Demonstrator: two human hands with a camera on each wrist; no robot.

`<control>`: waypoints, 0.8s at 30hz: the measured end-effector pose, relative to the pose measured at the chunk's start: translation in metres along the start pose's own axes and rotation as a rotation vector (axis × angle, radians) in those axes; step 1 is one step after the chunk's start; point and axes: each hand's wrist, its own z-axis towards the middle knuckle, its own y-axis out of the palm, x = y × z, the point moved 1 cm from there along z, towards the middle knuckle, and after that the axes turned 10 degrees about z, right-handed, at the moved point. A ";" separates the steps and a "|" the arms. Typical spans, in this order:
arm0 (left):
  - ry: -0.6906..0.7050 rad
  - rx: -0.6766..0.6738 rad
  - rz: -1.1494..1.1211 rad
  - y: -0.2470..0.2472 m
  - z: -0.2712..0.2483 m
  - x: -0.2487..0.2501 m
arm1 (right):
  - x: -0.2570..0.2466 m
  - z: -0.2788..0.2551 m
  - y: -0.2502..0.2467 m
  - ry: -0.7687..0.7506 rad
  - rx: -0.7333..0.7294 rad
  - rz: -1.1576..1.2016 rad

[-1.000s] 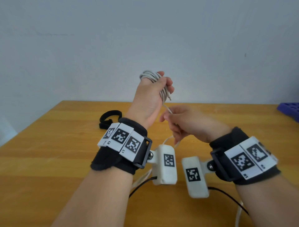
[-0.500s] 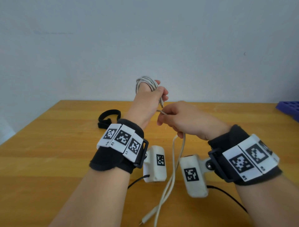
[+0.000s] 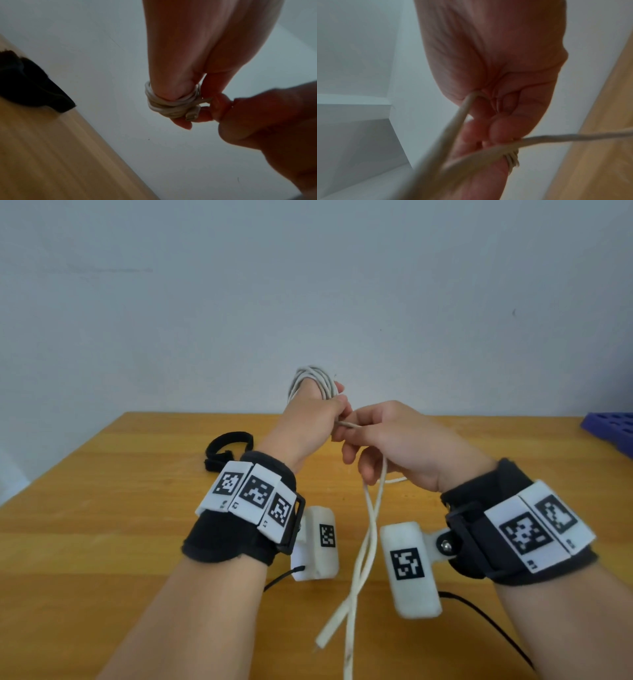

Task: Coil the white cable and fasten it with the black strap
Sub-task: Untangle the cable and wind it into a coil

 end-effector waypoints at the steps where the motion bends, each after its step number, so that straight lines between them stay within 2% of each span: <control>1: -0.003 -0.011 0.007 -0.001 0.000 0.000 | 0.001 0.001 0.000 -0.003 0.002 0.001; 9: 0.009 -0.090 0.216 -0.005 -0.002 0.001 | 0.005 0.007 -0.002 -0.154 0.142 -0.110; 15: -0.059 -0.171 0.141 -0.015 -0.005 0.011 | -0.010 0.008 0.004 -0.234 0.106 -0.332; 18: 0.022 -0.251 0.231 -0.018 -0.009 0.013 | -0.015 0.007 -0.001 -0.235 0.079 -0.410; 24: 0.009 -0.381 0.482 -0.011 -0.003 0.019 | -0.015 -0.001 -0.012 -0.170 0.094 -0.402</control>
